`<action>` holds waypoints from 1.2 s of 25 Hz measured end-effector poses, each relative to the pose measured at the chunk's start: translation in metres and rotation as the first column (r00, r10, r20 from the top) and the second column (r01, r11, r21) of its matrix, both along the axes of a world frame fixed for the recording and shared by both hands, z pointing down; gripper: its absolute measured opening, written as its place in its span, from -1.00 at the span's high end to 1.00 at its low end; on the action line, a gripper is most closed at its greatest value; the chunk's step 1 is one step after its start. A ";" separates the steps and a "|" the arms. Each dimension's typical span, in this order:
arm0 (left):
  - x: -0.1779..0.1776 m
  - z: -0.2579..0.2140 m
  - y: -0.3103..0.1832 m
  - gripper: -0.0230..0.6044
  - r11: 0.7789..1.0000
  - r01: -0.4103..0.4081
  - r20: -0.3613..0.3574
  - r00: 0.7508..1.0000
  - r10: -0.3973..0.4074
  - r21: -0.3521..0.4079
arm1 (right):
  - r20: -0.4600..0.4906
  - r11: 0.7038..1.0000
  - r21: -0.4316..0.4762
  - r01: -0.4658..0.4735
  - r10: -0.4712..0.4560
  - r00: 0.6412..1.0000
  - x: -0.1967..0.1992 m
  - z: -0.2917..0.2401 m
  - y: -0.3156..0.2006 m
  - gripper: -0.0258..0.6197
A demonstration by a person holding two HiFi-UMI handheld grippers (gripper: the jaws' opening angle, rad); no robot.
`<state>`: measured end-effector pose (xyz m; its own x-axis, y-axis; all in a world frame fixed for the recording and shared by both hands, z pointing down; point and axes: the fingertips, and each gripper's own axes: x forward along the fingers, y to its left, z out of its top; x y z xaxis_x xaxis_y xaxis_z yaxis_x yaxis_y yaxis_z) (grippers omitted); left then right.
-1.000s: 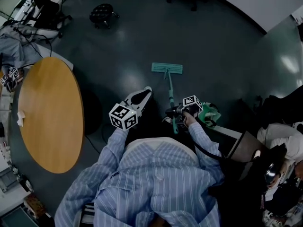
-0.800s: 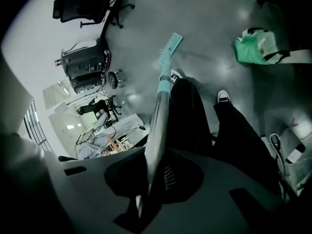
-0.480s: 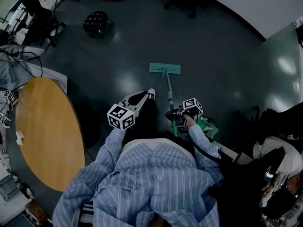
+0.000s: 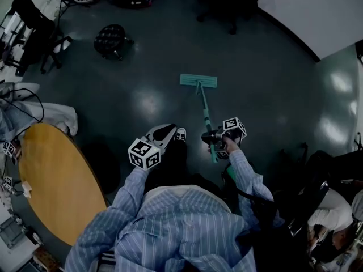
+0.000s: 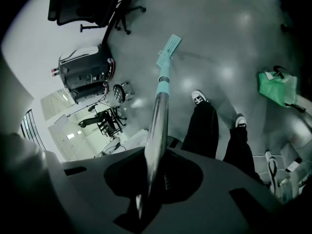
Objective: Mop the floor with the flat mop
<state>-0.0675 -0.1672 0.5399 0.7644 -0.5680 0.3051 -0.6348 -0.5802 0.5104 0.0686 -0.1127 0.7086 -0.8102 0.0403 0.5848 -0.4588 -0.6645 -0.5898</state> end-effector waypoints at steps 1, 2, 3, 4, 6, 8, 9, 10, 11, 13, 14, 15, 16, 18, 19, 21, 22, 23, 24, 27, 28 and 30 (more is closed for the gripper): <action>-0.004 0.002 -0.010 0.85 1.000 0.006 0.000 1.000 -0.006 -0.009 | -0.006 1.000 0.001 0.003 -0.003 1.000 0.001 0.001 -0.018 0.73; -0.009 0.004 -0.020 0.85 1.000 0.012 0.003 1.000 -0.012 -0.018 | -0.013 1.000 0.003 0.007 -0.007 1.000 0.002 0.002 -0.035 0.74; -0.013 0.008 -0.029 0.84 1.000 0.016 0.006 1.000 -0.016 -0.027 | -0.020 1.000 0.006 0.013 -0.013 1.000 0.002 0.003 -0.053 0.74; -0.018 0.012 -0.038 0.84 0.999 0.020 0.010 1.000 -0.020 -0.036 | -0.028 1.000 0.010 0.021 -0.020 0.999 0.003 0.006 -0.071 0.74; -0.025 0.021 -0.053 0.84 0.998 0.028 0.018 0.999 -0.027 -0.055 | -0.050 0.999 0.023 0.033 -0.032 0.998 0.003 0.009 -0.105 0.74; -0.032 0.029 -0.067 0.84 0.997 0.035 0.026 0.999 -0.034 -0.070 | -0.063 0.998 0.037 0.045 -0.043 0.997 0.003 0.013 -0.139 0.74; -0.035 0.033 -0.073 0.84 0.996 0.040 0.029 0.999 -0.038 -0.078 | -0.068 0.998 0.042 0.050 -0.047 0.997 0.003 0.015 -0.155 0.74; -0.038 0.035 -0.078 0.84 0.995 0.045 0.031 0.999 -0.042 -0.084 | -0.073 0.997 0.047 0.053 -0.050 0.996 0.003 0.018 -0.171 0.74; -0.040 0.037 -0.083 0.84 0.995 0.049 0.031 0.998 -0.047 -0.090 | -0.079 0.997 0.051 0.056 -0.052 0.996 0.004 0.021 -0.187 0.74; -0.042 0.039 -0.093 0.84 0.994 0.054 0.025 0.998 -0.052 -0.100 | -0.090 0.996 0.056 0.064 -0.059 0.994 0.007 0.026 -0.219 0.74; -0.042 0.041 -0.098 0.84 0.993 0.054 0.021 0.998 -0.052 -0.104 | -0.097 0.996 0.059 0.070 -0.064 0.993 0.008 0.028 -0.235 0.74; -0.041 0.043 -0.103 0.85 0.993 0.053 0.018 0.999 -0.051 -0.109 | -0.105 0.995 0.063 0.075 -0.068 0.992 0.009 0.031 -0.252 0.74; -0.040 0.046 -0.107 0.85 0.992 0.052 0.016 0.999 -0.051 -0.113 | -0.111 0.994 0.068 0.080 -0.072 0.991 0.010 0.034 -0.268 0.74; -0.040 0.051 -0.114 0.84 0.991 0.057 0.013 0.998 -0.056 -0.123 | -0.118 0.994 0.078 0.079 -0.070 0.991 0.008 0.039 -0.297 0.74; -0.041 0.053 -0.116 0.85 0.990 0.062 0.010 0.998 -0.061 -0.128 | -0.119 0.994 0.082 0.075 -0.065 0.991 0.007 0.042 -0.311 0.74; -0.043 0.058 -0.118 0.84 0.988 0.071 0.007 0.997 -0.071 -0.140 | -0.119 0.994 0.089 0.064 -0.053 0.991 0.005 0.047 -0.336 0.74; -0.043 0.061 -0.118 0.84 0.986 0.075 0.006 0.997 -0.075 -0.148 | -0.119 0.994 0.092 0.059 -0.048 0.992 0.005 0.051 -0.347 0.74; -0.043 0.064 -0.117 0.84 0.985 0.078 0.008 0.997 -0.077 -0.157 | -0.121 0.994 0.095 0.056 -0.044 0.992 0.005 0.054 -0.357 0.74; -0.045 0.067 -0.115 0.85 0.983 0.080 0.010 0.997 -0.079 -0.166 | -0.125 0.994 0.098 0.054 -0.042 0.991 0.004 0.056 -0.366 0.74; -0.055 0.072 -0.100 0.85 0.978 0.088 0.014 0.996 -0.087 -0.189 | -0.144 0.993 0.109 0.055 -0.039 0.989 -0.001 0.062 -0.381 0.74; -0.058 0.074 -0.095 0.84 0.977 0.090 0.013 0.996 -0.089 -0.195 | -0.152 0.992 0.112 0.058 -0.040 0.988 -0.002 0.063 -0.383 0.74; -0.057 0.076 -0.093 0.84 0.975 0.093 0.014 0.996 -0.092 -0.201 | -0.165 0.991 0.117 0.066 -0.046 0.985 -0.001 0.065 -0.390 0.74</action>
<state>-0.1249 -0.2605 0.6162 0.7100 -0.5626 0.4236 -0.6832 -0.4044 0.6080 0.0676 -0.5027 0.7741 -0.7032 0.0035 0.7110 -0.5888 -0.5634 -0.5795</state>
